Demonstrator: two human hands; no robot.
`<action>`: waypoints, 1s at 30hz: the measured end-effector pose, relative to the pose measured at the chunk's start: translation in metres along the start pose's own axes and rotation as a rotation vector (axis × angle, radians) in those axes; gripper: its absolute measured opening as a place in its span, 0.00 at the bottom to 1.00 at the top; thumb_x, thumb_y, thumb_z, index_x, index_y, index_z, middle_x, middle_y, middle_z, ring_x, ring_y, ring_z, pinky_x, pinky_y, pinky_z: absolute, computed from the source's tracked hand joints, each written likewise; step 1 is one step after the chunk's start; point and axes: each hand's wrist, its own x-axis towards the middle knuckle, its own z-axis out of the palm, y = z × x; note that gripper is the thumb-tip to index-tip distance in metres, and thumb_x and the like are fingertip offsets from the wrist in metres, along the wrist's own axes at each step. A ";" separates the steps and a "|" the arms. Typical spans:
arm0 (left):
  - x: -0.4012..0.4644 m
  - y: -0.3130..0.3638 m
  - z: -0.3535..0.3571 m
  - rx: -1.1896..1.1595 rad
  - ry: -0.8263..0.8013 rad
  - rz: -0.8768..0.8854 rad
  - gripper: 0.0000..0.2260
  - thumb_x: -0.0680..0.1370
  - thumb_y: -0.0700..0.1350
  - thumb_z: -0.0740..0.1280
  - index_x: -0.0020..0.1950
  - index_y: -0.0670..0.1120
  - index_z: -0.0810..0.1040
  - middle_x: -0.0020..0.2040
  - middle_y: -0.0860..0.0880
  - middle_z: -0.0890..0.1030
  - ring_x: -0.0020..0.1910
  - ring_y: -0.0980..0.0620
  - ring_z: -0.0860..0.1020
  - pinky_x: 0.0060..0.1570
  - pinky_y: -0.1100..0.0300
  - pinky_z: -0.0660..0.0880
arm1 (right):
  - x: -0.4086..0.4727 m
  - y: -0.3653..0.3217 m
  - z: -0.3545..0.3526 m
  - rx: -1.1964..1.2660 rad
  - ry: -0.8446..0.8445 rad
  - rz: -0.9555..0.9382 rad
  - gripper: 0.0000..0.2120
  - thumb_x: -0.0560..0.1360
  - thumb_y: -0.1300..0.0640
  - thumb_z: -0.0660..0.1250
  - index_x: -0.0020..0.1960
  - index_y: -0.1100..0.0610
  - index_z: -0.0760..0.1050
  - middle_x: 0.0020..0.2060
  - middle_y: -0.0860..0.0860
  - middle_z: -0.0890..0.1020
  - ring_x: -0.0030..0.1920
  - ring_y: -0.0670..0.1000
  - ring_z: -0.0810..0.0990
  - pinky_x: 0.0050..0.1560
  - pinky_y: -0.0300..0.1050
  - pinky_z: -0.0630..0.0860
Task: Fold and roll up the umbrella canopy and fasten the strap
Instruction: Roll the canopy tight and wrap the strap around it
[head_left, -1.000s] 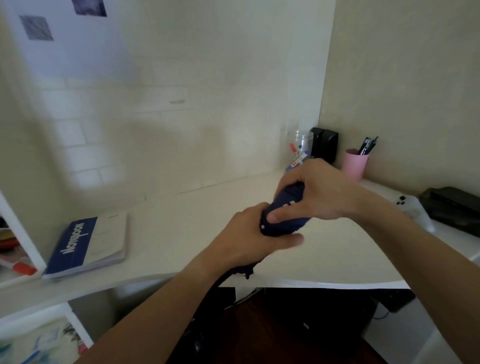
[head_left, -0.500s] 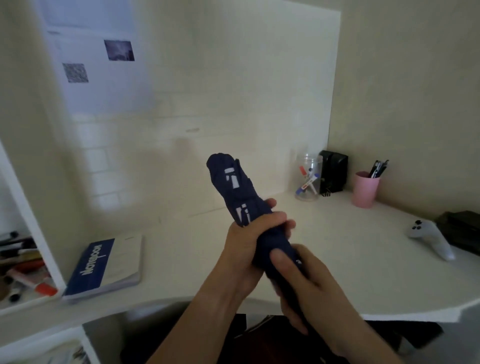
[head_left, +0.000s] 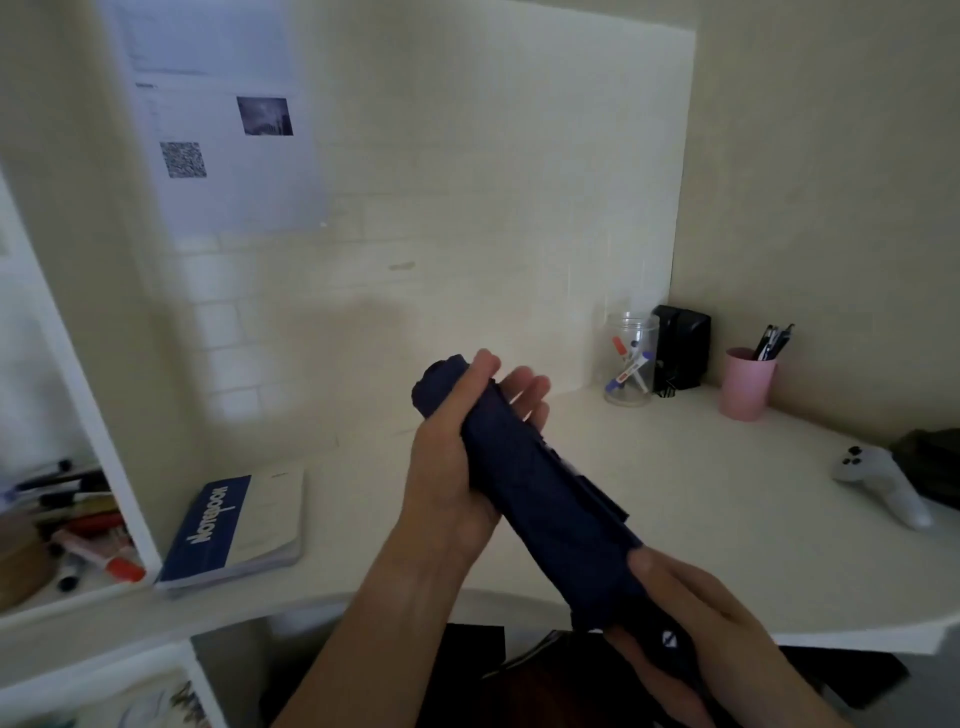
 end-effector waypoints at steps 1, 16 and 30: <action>0.001 0.003 -0.001 -0.046 -0.003 -0.010 0.09 0.73 0.45 0.75 0.47 0.44 0.78 0.40 0.46 0.82 0.38 0.48 0.82 0.50 0.53 0.79 | -0.002 0.002 -0.003 0.076 -0.010 0.150 0.17 0.73 0.50 0.70 0.39 0.64 0.84 0.24 0.57 0.79 0.17 0.52 0.74 0.18 0.36 0.69; 0.005 -0.001 -0.006 -0.064 0.108 0.054 0.12 0.72 0.47 0.76 0.38 0.50 0.73 0.29 0.53 0.71 0.25 0.56 0.71 0.34 0.62 0.74 | -0.002 0.026 0.001 -0.686 0.164 -0.559 0.21 0.67 0.37 0.72 0.59 0.37 0.80 0.48 0.45 0.88 0.36 0.41 0.84 0.37 0.34 0.77; -0.006 -0.018 -0.012 0.010 -0.052 0.026 0.09 0.75 0.46 0.75 0.37 0.47 0.79 0.34 0.49 0.77 0.32 0.52 0.77 0.44 0.57 0.77 | 0.002 0.018 0.012 -0.584 0.109 -0.507 0.16 0.67 0.43 0.76 0.54 0.42 0.80 0.40 0.52 0.85 0.21 0.50 0.75 0.25 0.43 0.73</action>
